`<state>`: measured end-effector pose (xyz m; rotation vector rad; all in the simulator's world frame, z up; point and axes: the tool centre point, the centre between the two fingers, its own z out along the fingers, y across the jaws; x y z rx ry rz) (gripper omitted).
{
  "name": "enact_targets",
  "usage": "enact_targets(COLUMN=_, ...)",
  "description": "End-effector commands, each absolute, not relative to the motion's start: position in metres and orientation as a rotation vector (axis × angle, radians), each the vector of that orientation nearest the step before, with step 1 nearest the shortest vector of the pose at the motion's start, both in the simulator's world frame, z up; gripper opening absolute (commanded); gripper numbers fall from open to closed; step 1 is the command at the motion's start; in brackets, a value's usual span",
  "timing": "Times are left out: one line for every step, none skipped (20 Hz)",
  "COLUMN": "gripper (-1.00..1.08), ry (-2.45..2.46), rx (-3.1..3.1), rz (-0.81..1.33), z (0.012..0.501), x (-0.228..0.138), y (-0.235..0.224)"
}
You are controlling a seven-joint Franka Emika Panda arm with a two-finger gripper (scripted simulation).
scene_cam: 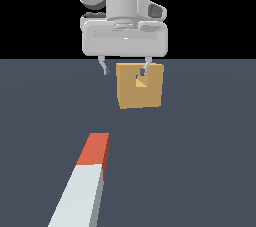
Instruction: Insert the peg into the horizontal hole in a box.
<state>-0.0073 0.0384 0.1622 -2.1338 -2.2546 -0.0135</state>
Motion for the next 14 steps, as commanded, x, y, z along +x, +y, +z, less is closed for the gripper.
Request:
enact_targets(gripper=1.00, ry=-2.255, rx=-2.134, rz=-0.013, z=0.162, x=-0.007, y=0.038)
enact_targets(gripper=1.00, ry=-2.255, rx=-2.134, rz=-0.013, z=0.162, x=-0.007, y=0.038)
enact_targets(gripper=1.00, ry=-2.255, rx=-2.134, rz=-0.013, z=0.161, x=-0.008, y=0.037)
enact_targets(gripper=1.00, ry=-2.254, rx=-2.135, rz=-0.013, z=0.161, x=-0.008, y=0.034)
enact_targets(gripper=1.00, ry=-2.254, rx=-2.135, rz=-0.013, z=0.159, x=-0.009, y=0.031)
enact_targets(gripper=1.00, ry=-2.254, rx=-2.137, rz=-0.013, z=0.158, x=-0.010, y=0.027)
enact_targets(gripper=1.00, ry=-2.254, rx=-2.138, rz=-0.012, z=0.156, x=-0.011, y=0.023)
enact_targets(gripper=1.00, ry=-2.254, rx=-2.140, rz=-0.012, z=0.153, x=-0.013, y=0.017)
enact_targets(gripper=1.00, ry=-2.253, rx=-2.142, rz=-0.011, z=0.151, x=-0.015, y=0.010)
enact_targets(gripper=1.00, ry=-2.253, rx=-2.144, rz=-0.011, z=0.148, x=-0.016, y=0.003)
enact_targets(gripper=1.00, ry=-2.252, rx=-2.146, rz=-0.010, z=0.144, x=-0.018, y=-0.005)
enact_targets(gripper=1.00, ry=-2.252, rx=-2.149, rz=-0.010, z=0.141, x=-0.021, y=-0.014)
enact_targets(gripper=1.00, ry=-2.252, rx=-2.152, rz=-0.009, z=0.137, x=-0.023, y=-0.024)
enact_targets(gripper=1.00, ry=-2.251, rx=-2.155, rz=-0.008, z=0.133, x=-0.026, y=-0.035)
